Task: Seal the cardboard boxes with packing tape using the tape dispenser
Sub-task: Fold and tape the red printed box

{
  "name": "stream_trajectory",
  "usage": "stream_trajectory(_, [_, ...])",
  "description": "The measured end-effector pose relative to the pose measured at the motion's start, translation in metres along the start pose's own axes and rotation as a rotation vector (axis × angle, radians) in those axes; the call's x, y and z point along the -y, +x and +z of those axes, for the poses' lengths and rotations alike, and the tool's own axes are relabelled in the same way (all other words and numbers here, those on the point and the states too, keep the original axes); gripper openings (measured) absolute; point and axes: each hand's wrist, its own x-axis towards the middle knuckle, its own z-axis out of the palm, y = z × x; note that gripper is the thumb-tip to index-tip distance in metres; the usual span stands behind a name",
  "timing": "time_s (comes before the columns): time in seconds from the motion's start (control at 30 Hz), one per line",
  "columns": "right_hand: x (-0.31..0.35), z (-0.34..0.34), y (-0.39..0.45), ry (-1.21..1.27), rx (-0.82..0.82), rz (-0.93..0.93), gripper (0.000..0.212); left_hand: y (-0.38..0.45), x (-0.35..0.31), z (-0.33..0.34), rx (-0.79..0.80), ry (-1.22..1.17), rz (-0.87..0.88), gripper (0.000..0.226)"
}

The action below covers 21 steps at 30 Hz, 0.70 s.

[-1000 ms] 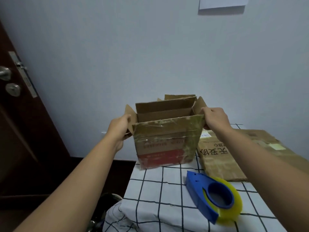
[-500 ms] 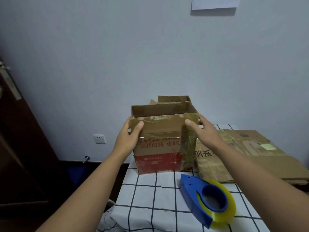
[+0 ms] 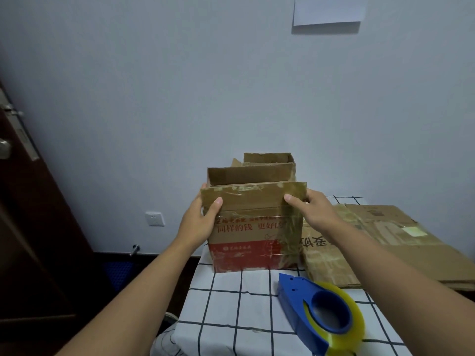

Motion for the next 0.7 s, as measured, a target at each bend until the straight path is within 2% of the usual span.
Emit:
stream_trajectory(0.07, [0.002, 0.004, 0.000, -0.052, 0.001, 0.005, 0.027, 0.000, 0.001, 0.000, 0.007, -0.007, -0.014, 0.058])
stream_trajectory(0.17, [0.002, 0.006, 0.002, -0.119, 0.007, 0.027, 0.040, 0.001, 0.002, -0.002, 0.008, -0.004, -0.007, 0.054])
stream_trajectory(0.33, [-0.001, 0.006, 0.000, -0.078, 0.024, 0.023, 0.047, 0.004, -0.002, -0.008, 0.048, -0.004, 0.037, 0.068])
stream_trajectory(0.47, [-0.007, 0.005, -0.004, -0.090, 0.046, -0.026, 0.058, 0.011, -0.002, -0.012, 0.003, 0.019, 0.084, 0.046])
stream_trajectory(0.63, [-0.005, -0.002, -0.002, -0.010, 0.057, -0.034, 0.069, 0.016, -0.012, -0.015, 0.018, 0.023, 0.111, 0.032])
stream_trajectory(0.7, [0.004, -0.007, 0.007, 0.133, -0.014, 0.014, 0.060, 0.020, -0.016, -0.014, -0.018, 0.017, 0.100, 0.033])
